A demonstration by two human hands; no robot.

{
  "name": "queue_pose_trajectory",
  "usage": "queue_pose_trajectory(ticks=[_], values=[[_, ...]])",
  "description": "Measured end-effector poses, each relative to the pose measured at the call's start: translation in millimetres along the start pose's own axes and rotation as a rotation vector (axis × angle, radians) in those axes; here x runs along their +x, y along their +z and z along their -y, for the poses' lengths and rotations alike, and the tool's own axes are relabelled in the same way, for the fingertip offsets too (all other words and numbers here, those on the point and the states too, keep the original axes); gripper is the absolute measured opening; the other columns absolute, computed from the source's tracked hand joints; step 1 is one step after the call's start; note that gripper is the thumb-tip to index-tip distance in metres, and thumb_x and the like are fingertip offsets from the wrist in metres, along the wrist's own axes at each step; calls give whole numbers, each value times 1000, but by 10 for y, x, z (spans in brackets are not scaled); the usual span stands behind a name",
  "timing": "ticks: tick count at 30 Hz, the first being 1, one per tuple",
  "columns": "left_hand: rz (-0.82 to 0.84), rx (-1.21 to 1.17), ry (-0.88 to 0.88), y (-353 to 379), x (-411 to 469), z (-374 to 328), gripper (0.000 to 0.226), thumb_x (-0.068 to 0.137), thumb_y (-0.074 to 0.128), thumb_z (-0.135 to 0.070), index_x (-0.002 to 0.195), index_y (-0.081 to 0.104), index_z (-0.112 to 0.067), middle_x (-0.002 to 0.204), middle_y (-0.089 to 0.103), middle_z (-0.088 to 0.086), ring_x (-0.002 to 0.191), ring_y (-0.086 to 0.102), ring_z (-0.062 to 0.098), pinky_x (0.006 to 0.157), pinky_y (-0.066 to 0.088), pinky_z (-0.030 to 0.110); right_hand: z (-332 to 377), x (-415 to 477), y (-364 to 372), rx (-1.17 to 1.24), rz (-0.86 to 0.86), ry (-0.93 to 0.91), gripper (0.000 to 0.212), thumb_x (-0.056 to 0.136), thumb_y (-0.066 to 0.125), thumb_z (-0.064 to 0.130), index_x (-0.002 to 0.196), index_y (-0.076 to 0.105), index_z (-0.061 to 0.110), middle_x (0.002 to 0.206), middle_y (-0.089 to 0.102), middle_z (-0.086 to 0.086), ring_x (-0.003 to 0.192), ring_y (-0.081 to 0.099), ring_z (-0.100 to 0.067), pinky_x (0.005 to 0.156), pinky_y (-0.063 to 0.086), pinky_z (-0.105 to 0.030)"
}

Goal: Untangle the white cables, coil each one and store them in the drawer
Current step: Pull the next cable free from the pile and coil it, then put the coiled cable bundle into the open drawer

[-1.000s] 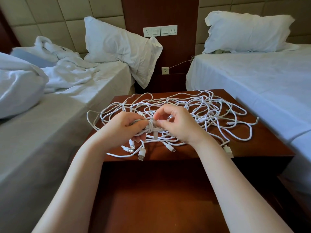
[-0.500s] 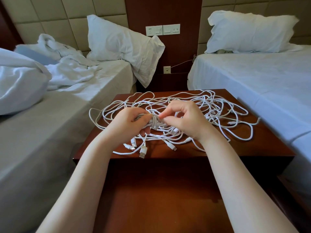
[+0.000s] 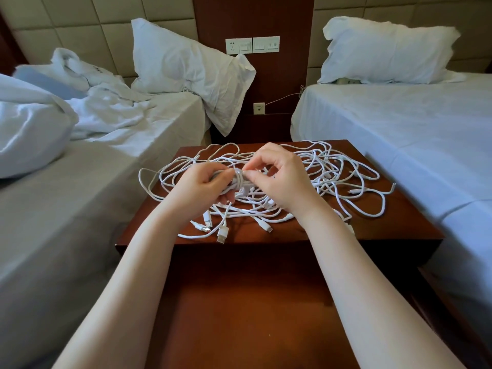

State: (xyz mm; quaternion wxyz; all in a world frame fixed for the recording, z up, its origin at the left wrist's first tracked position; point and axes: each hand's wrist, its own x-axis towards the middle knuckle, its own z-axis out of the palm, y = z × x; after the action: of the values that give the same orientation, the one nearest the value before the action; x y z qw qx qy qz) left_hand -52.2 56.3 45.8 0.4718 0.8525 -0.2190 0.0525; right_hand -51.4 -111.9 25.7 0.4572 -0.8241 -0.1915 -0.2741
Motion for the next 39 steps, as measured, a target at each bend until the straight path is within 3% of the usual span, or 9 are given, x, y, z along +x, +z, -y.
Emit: queue_pose_trajectory(ticks=[7, 13, 15, 18, 21, 26, 30, 35, 39], values=[[-59, -4, 62, -112, -225, -140, 12, 97, 51, -19, 87, 45, -22, 64, 63, 4, 59, 55, 18, 62, 51, 47, 348, -216, -32, 163, 24, 231, 4, 92, 61, 16, 89, 64, 17, 86, 64, 3, 78, 59, -9, 71, 51, -23], [-77, -121, 28, -204, -720, 21, 18, 97, 52, -21, 84, 43, -13, 64, 60, 5, 58, 58, 11, 56, 48, 25, 649, -566, 119, 185, 181, 293, 16, 94, 59, 19, 104, 71, 21, 98, 67, 9, 94, 61, -10, 90, 53, -34], [-56, -126, 48, -241, -879, 96, 23, 93, 47, -30, 86, 42, -9, 61, 62, 7, 56, 55, 17, 55, 46, 25, 722, -673, 195, 215, 232, 336, 15, 95, 57, 23, 102, 70, 22, 96, 68, 4, 91, 63, -18, 85, 55, -37], [-74, -74, 62, -276, -1077, 199, 20, 97, 46, -23, 83, 40, -10, 54, 58, 2, 48, 48, 11, 51, 40, 19, 794, -830, 296, 250, 306, 375, 13, 96, 56, 28, 100, 68, 23, 96, 67, -1, 79, 60, -10, 67, 49, -19], [-89, -22, 20, -329, -1269, 280, 19, 99, 47, -15, 81, 39, -14, 53, 59, 1, 47, 49, 9, 51, 41, 19, 848, -975, 427, 316, 349, 430, 7, 94, 58, 31, 94, 66, 30, 95, 66, 3, 77, 58, -3, 67, 45, -18], [-159, -10, -165, -523, -1466, 503, 17, 94, 56, -25, 84, 47, -15, 67, 66, 2, 53, 58, 8, 53, 44, 18, 889, -1140, 687, 391, 371, 499, 7, 94, 61, 21, 94, 68, 18, 81, 62, 2, 64, 56, -1, 60, 45, -15], [-243, 328, -183, -552, -1541, 727, 13, 93, 58, -26, 87, 57, -15, 81, 64, -3, 73, 56, 9, 63, 39, 18, 843, -1285, 922, 245, 426, 430, 5, 91, 64, 18, 91, 69, 17, 80, 64, 9, 72, 59, -6, 73, 53, -28], [-137, 530, -94, -471, -1585, 886, 29, 91, 62, -22, 115, 63, -6, 138, 53, 7, 129, 46, 19, 101, 30, 20, 844, -1467, 1072, 96, 524, 200, 14, 87, 67, 10, 88, 65, 24, 79, 57, 19, 72, 51, 10, 67, 36, -7], [-26, 535, -141, -403, -1586, 882, 36, 95, 55, -23, 128, 57, -8, 147, 44, 5, 127, 48, 22, 102, 30, 22, 793, -1556, 1115, 0, 664, 87, 18, 85, 67, 5, 99, 69, 17, 90, 60, 8, 78, 52, 0, 72, 42, -17]])
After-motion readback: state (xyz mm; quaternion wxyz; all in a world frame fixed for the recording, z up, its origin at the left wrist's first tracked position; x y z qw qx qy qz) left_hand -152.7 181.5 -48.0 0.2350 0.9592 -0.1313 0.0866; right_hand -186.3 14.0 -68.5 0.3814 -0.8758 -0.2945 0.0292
